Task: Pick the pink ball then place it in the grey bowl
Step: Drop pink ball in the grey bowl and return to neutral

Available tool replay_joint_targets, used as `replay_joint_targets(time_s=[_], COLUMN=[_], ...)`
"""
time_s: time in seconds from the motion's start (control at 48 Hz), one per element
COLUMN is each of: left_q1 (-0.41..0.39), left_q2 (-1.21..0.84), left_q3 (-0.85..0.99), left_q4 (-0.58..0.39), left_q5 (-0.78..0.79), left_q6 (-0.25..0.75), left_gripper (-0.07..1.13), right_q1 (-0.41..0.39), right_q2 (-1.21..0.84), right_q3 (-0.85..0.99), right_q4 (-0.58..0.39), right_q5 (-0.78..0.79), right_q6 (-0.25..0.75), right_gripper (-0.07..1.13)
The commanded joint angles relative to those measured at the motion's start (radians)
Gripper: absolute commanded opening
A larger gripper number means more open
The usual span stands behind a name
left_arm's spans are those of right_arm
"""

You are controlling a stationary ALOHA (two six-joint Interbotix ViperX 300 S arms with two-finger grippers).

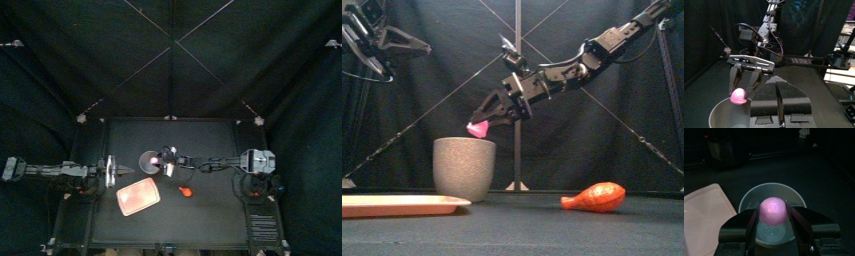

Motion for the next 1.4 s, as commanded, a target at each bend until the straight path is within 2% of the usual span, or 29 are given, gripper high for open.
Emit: replay_joint_targets(time_s=[0.021, 0.188, 0.458, 0.896, 1.396], left_q1=[0.003, 0.003, 0.006, 0.006, 0.017], left_q2=[0.006, 0.006, 0.006, 0.005, 0.006], left_q3=[-0.011, -0.009, -0.005, 0.006, 0.029], left_q4=[-0.002, -0.002, -0.005, -0.025, -0.025], left_q5=[-0.003, -0.003, -0.003, -0.003, -0.006], left_q6=[0.000, 0.000, -0.002, 0.000, 0.000], left_gripper=[0.00, 0.00, 0.00, 0.00, 0.00], right_q1=[-0.003, -0.005, 0.002, 0.051, 0.071], right_q2=[0.006, 0.017, -0.074, -0.489, -0.877], right_q3=[-0.041, -0.044, 0.028, 0.485, 0.808], right_q4=[0.015, 0.038, 0.034, 0.061, 0.066], right_q5=[0.009, 0.012, -0.015, -0.284, -0.298], right_q6=[0.002, -0.002, -0.002, -0.002, 0.002], right_gripper=[0.81, 0.95, 0.95, 0.95, 0.95])
